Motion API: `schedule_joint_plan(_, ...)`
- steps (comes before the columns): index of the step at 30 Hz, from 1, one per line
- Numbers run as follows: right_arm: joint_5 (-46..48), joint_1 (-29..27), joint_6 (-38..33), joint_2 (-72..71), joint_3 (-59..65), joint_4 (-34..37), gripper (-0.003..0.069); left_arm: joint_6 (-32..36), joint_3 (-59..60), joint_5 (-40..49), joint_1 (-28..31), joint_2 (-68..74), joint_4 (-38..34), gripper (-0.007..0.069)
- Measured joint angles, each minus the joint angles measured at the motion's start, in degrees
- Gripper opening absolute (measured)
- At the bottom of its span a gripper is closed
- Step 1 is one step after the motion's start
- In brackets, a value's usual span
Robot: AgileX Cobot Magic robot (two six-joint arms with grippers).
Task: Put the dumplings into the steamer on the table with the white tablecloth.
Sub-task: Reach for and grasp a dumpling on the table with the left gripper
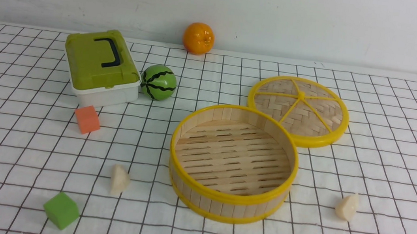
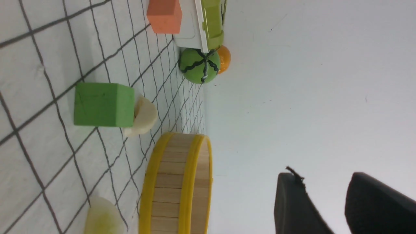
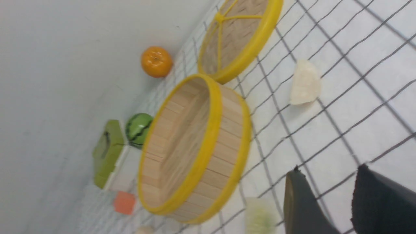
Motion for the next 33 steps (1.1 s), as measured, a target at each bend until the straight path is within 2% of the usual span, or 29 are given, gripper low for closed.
schedule_joint_plan(3,-0.7,0.0,0.0,0.0,0.0,3.1,0.0240,0.1,0.0,-0.1,0.0,0.0,-2.9,0.0239)
schedule_joint_plan(5,-1.6,0.0,0.0,0.0,0.0,3.7,0.0240,2.6,-0.4,0.6,0.0,0.0,-4.3,0.0239)
schedule_joint_plan(7,-1.8,0.0,0.1,0.0,0.0,4.1,0.0240,8.2,-2.6,2.8,0.0,0.0,-4.2,0.0239)
schedule_joint_plan(11,-1.9,0.0,-0.3,0.0,-0.1,4.3,0.0240,25.9,-12.2,9.3,0.0,0.0,-1.8,0.0237)
schedule_joint_plan(12,-1.9,0.0,-0.4,0.0,-0.2,4.3,0.0240,26.7,-12.7,9.8,0.0,0.0,-1.6,0.0234)
schedule_joint_plan(13,-1.9,0.0,-2.1,0.0,-1.0,4.3,0.0234,31.9,-16.6,13.4,0.0,1.2,0.7,0.0218)
schedule_joint_plan(15,-1.8,0.0,-5.5,0.0,-3.1,4.3,0.0213,35.0,-21.6,18.7,0.0,4.3,4.1,0.0183)
schedule_joint_plan(19,-1.7,0.0,-16.4,3.7,-10.6,4.0,0.0079,37.2,-32.7,30.8,0.0,16.8,14.9,0.0035)
schedule_joint_plan(20,-1.7,0.0,-17.8,4.1,-11.6,4.0,0.0062,37.2,-33.3,32.0,0.0,17.5,16.1,0.0027)
schedule_joint_plan(21,-1.0,0.0,-22.8,8.4,-15.3,3.9,0.0008,37.6,-39.3,36.7,-0.7,23.4,20.6,-0.0013)
schedule_joint_plan(22,-0.7,0.0,-25.1,10.3,-17.0,3.8,-0.0005,37.7,-40.6,37.9,-0.9,24.7,22.2,-0.0013)
schedule_joint_plan(23,2.6,0.0,-31.4,15.7,-21.9,3.2,-0.0019,38.1,-46.4,43.0,-2.4,29.8,26.2,-0.0013)
schedule_joint_plan(25,6.3,0.0,-36.8,20.0,-26.3,2.5,-0.0021,38.3,-49.3,46.5,-3.5,33.4,29.1,-0.0013)
schedule_joint_plan(27,16.8,0.0,-44.5,29.4,-33.6,0.4,-0.0020,38.5,-55.0,52.6,-7.2,40.8,35.7,-0.0013)
schedule_joint_plan(28,17.7,0.0,-45.1,30.1,-34.2,0.2,-0.0020,38.5,-55.6,53.4,-7.9,41.3,36.2,-0.0013)
schedule_joint_plan(29,25.6,0.1,-48.8,36.1,-38.7,-1.4,-0.0020,37.5,-57.4,55.7,-10.8,45.7,40.3,-0.0013)
schedule_joint_plan(33,34.3,2.9,-51.3,44.3,-43.7,-3.3,-0.0013,33.1,-59.1,56.3,-17.4,53.2,46.3,-0.0013)
